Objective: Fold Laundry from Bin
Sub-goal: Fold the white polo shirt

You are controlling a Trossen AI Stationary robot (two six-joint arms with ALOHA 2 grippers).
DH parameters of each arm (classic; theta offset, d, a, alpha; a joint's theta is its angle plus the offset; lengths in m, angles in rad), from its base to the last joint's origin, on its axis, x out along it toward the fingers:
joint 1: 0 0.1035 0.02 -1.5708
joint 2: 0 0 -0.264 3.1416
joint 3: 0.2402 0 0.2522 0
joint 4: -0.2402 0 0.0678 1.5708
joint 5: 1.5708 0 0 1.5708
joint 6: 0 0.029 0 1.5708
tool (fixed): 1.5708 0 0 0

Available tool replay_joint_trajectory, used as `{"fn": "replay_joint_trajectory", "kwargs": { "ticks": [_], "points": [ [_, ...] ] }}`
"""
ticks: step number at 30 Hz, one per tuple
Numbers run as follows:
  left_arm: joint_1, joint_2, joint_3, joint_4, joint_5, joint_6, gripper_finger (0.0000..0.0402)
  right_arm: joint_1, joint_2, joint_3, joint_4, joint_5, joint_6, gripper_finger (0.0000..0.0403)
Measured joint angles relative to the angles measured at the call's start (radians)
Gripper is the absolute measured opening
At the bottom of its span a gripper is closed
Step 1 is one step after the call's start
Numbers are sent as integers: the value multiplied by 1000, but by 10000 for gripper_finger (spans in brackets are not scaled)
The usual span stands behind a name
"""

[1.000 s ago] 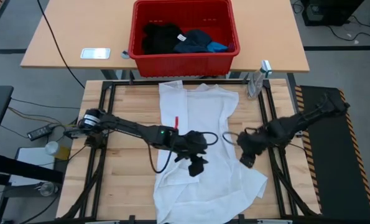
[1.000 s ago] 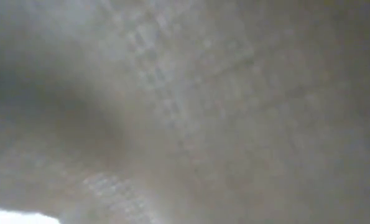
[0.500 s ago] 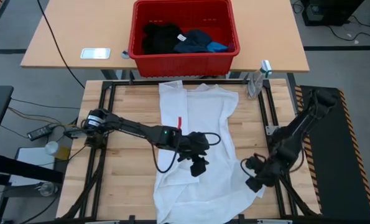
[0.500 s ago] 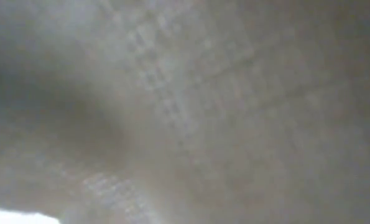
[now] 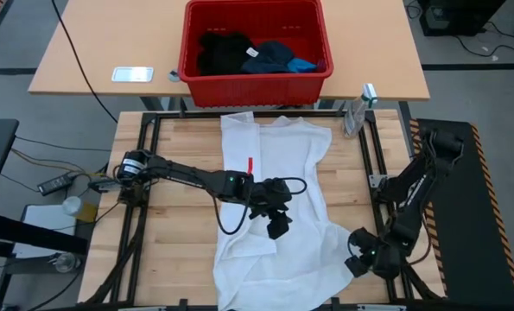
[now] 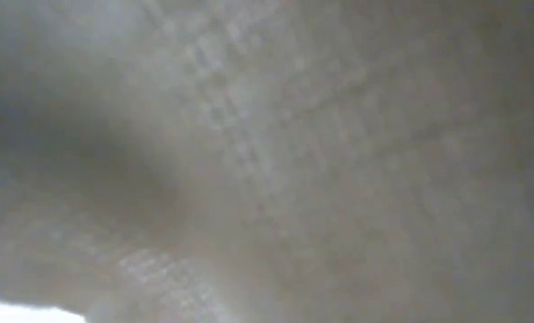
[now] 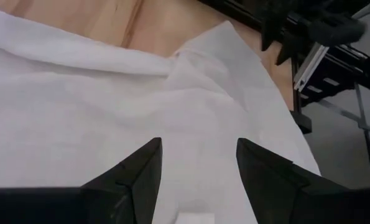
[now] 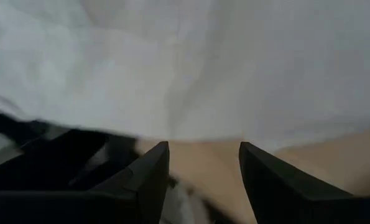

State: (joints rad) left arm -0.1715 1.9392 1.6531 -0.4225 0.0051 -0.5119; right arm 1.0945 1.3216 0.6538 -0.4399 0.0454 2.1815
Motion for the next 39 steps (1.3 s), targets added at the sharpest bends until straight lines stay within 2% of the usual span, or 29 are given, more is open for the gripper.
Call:
{"fn": "replay_joint_trajectory", "kwargs": {
  "ticks": [2, 5, 9, 13, 18, 22, 28, 33, 37, 39],
  "points": [
    [3, 0, 0, 0, 0, 1, 208, -1, 23, -2, -13, -17, -76, 201],
    [5, 0, 0, -1, 15, 3, 208, -1, 35, 2, 17, -115, -216, 201],
    [6, 0, 0, -1, 35, 3, 208, 5, 41, 2, 11, -174, -352, 201],
    [5, -1, 0, -1, 39, 8, 208, -16, 41, 2, -5, -280, -429, 200],
    [9, -1, 0, -1, 39, 9, 208, -26, 90, -2, -93, -195, -497, 191],
    [18, -1, 0, 0, 39, 8, 208, -84, 148, 5, -209, -196, -613, 176],
    [37, -1, 1, 5, 39, 2, 208, -263, 117, 2, -292, -154, -860, 157],
    [39, -10, 1, 10, 39, -1, 208, -367, 16, 60, -315, 32, -1039, 153],
    [37, -10, 2, 14, 39, -1, 208, -396, -63, 103, -179, 213, -1244, 152],
    [29, -10, 2, 24, 39, -11, 208, -403, -104, 137, -206, 239, -1287, 152]
  ]
}}
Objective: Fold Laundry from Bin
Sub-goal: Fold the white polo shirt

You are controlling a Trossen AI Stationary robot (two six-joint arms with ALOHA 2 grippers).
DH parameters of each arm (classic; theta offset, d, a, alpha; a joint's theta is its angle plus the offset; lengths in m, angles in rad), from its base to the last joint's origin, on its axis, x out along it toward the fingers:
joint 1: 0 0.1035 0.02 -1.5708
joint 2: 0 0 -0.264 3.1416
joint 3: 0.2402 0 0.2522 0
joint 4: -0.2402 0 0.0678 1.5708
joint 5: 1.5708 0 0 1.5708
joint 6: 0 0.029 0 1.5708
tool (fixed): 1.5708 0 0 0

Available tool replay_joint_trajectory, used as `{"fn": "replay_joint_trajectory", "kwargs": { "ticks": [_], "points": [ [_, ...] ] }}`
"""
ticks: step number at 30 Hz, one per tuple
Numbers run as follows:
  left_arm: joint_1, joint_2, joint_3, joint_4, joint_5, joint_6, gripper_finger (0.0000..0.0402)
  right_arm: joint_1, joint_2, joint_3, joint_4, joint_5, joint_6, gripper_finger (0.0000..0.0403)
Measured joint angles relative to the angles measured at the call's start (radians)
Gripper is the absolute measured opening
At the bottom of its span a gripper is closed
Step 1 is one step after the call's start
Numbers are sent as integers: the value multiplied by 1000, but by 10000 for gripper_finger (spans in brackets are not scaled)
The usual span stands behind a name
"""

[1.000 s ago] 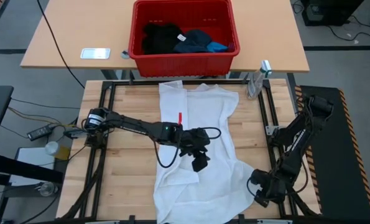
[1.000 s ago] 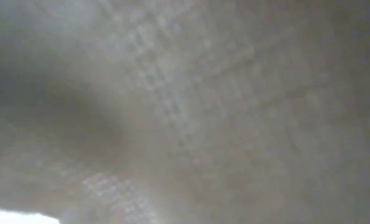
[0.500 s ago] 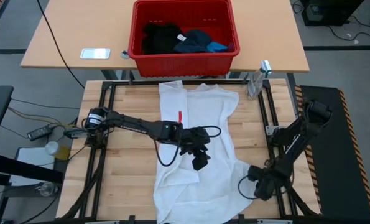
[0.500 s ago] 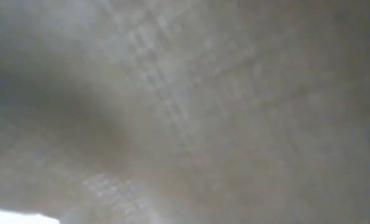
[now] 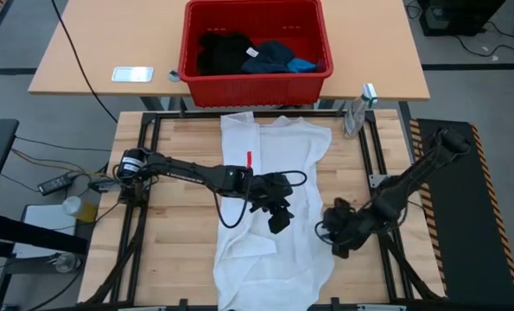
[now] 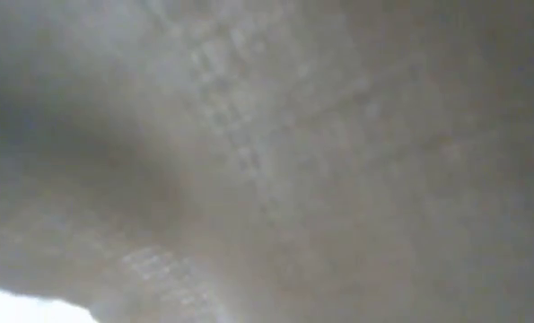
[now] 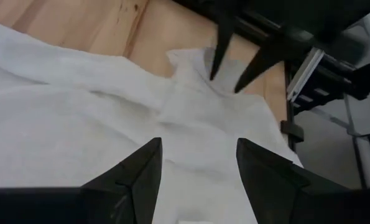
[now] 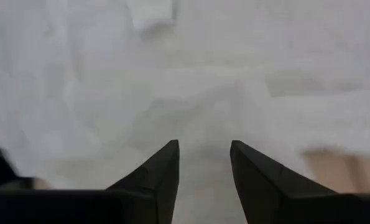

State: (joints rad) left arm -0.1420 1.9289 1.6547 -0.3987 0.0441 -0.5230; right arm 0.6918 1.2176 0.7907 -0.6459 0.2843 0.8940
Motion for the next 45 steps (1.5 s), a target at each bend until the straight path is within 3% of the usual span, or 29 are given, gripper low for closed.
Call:
{"fn": "replay_joint_trajectory", "kwargs": {
  "ticks": [6, 10, 18, 25, 29, 32, 36, 39, 42, 45],
  "points": [
    [-40, 10, 1, 171, -8, -36, 208, -35, -81, 95, -300, -101, 123, 152],
    [-54, 46, 1, 258, -21, -61, 208, -84, -79, 92, -356, -217, 184, 152],
    [-45, 66, -1, 230, -27, -79, 208, -94, -22, -98, -235, -384, -20, 153],
    [-46, 61, -1, 170, 30, -77, 208, -135, -44, -267, -102, -477, -9, 186],
    [-46, 61, -1, 129, 56, -66, 208, -128, -33, -296, -65, -554, -35, 210],
    [-43, 61, -1, 104, 57, -65, 208, -94, -7, -298, -71, -542, -47, 209],
    [-28, 59, -1, 107, 59, -66, 208, -39, 40, -292, -60, -494, -58, 177],
    [-7, 44, -1, 99, 59, -77, 208, -13, 65, -291, -6, -491, -57, 119],
    [13, 9, 1, 89, 58, -66, 208, -5, 70, -271, -9, -511, -52, 36],
    [24, -12, 1, 62, 57, -33, 208, -5, 48, -230, -38, -560, -29, 14]
  ]
}}
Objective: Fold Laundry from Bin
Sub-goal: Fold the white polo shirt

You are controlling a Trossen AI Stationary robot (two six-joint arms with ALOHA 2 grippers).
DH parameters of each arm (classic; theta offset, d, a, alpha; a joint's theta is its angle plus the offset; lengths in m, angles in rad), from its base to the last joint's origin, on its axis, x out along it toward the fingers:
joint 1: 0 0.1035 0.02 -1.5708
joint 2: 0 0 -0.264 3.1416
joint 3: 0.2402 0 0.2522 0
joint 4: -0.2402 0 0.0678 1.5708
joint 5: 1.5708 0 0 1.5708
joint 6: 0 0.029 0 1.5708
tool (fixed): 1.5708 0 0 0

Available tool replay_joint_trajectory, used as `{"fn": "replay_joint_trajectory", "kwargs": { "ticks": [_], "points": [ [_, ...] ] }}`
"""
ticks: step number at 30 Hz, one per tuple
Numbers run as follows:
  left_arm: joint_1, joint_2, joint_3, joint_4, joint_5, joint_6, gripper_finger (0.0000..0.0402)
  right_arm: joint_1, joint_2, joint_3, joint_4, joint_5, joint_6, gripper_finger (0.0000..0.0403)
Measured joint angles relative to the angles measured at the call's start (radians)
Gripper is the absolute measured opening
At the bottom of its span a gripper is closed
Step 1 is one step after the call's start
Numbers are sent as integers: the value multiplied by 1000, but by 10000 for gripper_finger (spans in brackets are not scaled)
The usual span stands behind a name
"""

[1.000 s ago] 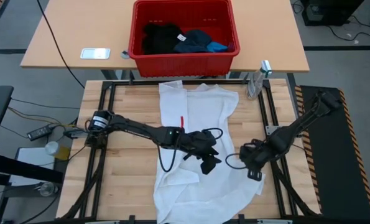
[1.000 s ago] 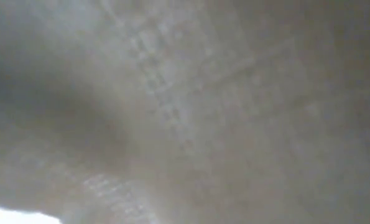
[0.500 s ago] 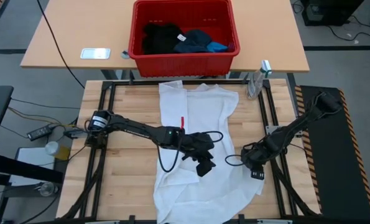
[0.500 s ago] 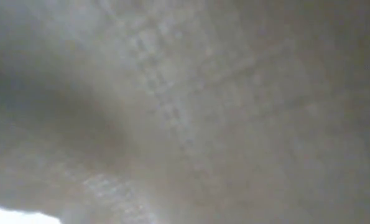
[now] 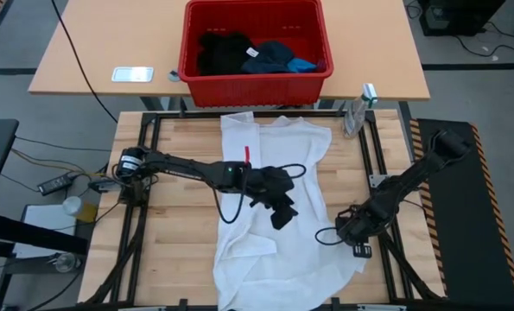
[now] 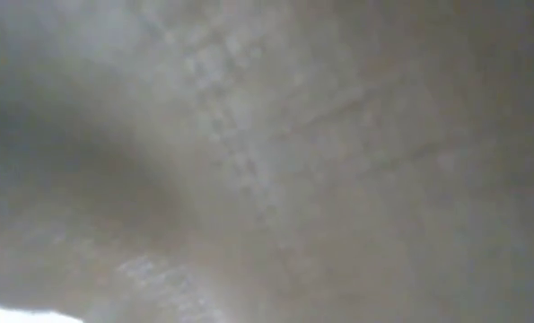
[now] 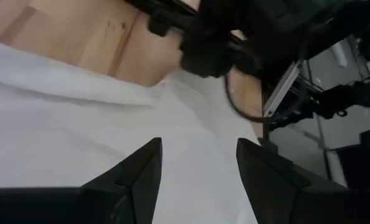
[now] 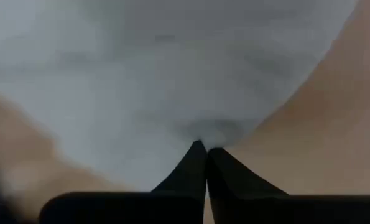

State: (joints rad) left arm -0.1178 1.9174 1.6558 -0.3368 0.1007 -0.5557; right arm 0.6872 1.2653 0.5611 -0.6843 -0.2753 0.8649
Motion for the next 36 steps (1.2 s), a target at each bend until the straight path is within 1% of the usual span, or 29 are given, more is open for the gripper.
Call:
{"fn": "replay_joint_trajectory", "kwargs": {
  "ticks": [3, 7, 10, 12, 14, 16, 18, 20, 23, 25, 28, 31, 36],
  "points": [
    [-2, -1, -2, -34, -1, 32, 208, 2, -24, 68, -26, -23, 42, 10],
    [-20, 8, -2, -27, -11, 72, 208, 14, -50, 165, -36, -32, 78, 6],
    [-32, 32, -3, -37, -32, 102, 208, 18, -58, 219, -28, -72, 129, 5],
    [-33, 53, -2, -28, -37, 105, 208, 32, -58, 245, 25, -88, 165, 4],
    [-25, 78, -3, -16, -35, 95, 208, 45, -56, 253, 125, -125, 210, 4],
    [-21, 100, -3, -14, -23, 79, 208, 56, -54, 254, 231, -178, 275, 4],
    [-17, 108, -4, 0, -9, 60, 208, 59, -55, 256, 278, -197, 351, 4],
    [-21, 107, -4, 26, -4, 58, 208, 63, -55, 256, 280, -169, 405, 4],
    [-27, 103, -2, 44, 0, 69, 208, 59, -54, 255, 280, -97, 424, 4],
    [-28, 104, -2, 29, 6, 61, 208, 43, -47, 255, 276, -56, 427, 4],
    [-30, 104, -2, 10, 24, 54, 208, 10, -26, 255, 295, -25, 432, 3],
    [-62, 104, -2, 16, -1, 94, 208, -19, 4, 255, 315, 16, 442, 3],
    [-126, 104, -2, -17, -11, 153, 208, -69, 92, 255, 442, 14, 429, 3]
  ]
}}
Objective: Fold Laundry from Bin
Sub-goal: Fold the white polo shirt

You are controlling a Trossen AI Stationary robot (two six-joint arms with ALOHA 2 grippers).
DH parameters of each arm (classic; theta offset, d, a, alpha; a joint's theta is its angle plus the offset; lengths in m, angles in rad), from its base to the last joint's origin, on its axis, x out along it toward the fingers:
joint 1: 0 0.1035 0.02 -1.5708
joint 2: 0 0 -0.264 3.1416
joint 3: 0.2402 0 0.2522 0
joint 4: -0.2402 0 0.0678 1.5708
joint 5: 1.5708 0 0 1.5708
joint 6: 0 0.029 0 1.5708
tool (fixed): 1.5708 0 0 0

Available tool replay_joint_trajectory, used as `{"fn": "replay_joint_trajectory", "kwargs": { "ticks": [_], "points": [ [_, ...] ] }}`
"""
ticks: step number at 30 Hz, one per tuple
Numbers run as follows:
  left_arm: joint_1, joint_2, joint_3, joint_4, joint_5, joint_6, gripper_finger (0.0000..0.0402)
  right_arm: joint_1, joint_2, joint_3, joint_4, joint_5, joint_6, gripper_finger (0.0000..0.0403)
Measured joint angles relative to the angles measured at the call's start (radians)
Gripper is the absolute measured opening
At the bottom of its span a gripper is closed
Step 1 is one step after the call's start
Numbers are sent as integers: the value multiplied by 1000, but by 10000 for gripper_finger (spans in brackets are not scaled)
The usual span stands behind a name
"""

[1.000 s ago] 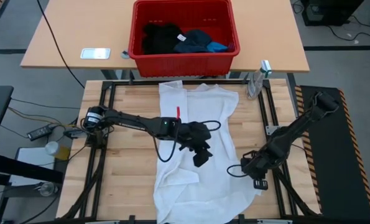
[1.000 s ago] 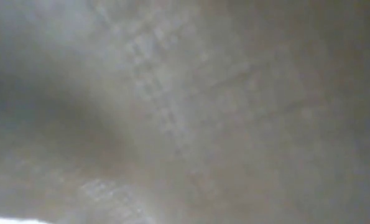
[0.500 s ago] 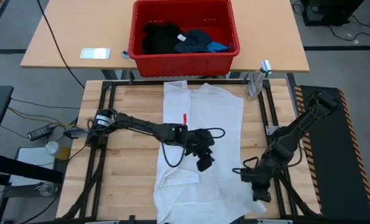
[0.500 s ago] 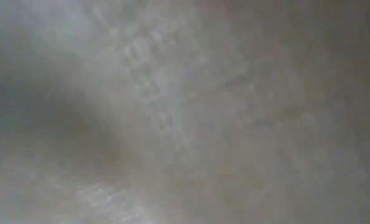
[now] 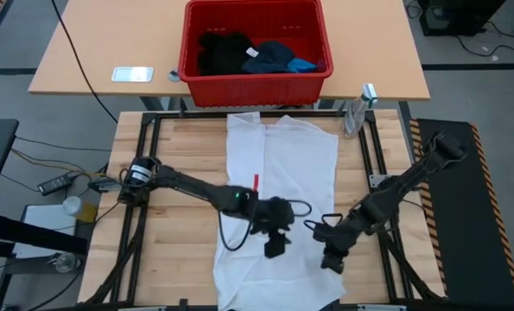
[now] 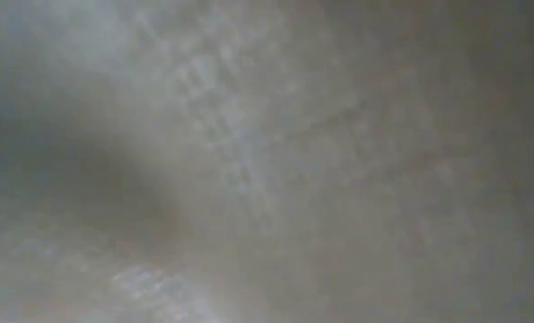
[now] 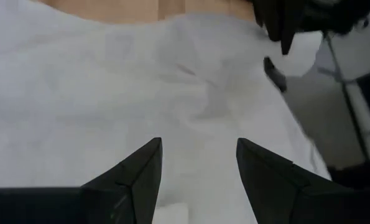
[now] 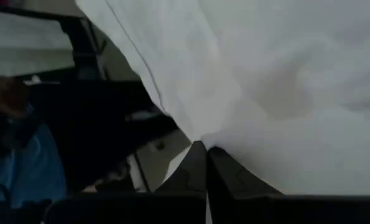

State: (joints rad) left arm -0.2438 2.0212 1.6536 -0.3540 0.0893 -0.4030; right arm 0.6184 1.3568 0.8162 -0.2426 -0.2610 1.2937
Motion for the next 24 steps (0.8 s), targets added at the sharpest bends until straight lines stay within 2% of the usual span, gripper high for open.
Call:
{"fn": "replay_joint_trajectory", "kwargs": {
  "ticks": [8, 13, 17, 20, 24],
  "points": [
    [-65, -3, 0, 16, -31, 1, 208, -50, 154, -1, 182, -39, -21, 7],
    [-114, -30, 0, -78, -146, -5, 208, -66, 216, 0, 358, -24, -62, 9],
    [-153, -60, -47, -101, -200, -21, 207, -71, 272, 0, 380, 29, -166, 13],
    [-162, -98, -108, -79, -200, -47, 207, -84, 302, -1, 413, 14, -245, 37],
    [-156, -147, -155, -55, -160, -49, 207, -122, 310, -1, 477, -109, -268, 108]
  ]
}}
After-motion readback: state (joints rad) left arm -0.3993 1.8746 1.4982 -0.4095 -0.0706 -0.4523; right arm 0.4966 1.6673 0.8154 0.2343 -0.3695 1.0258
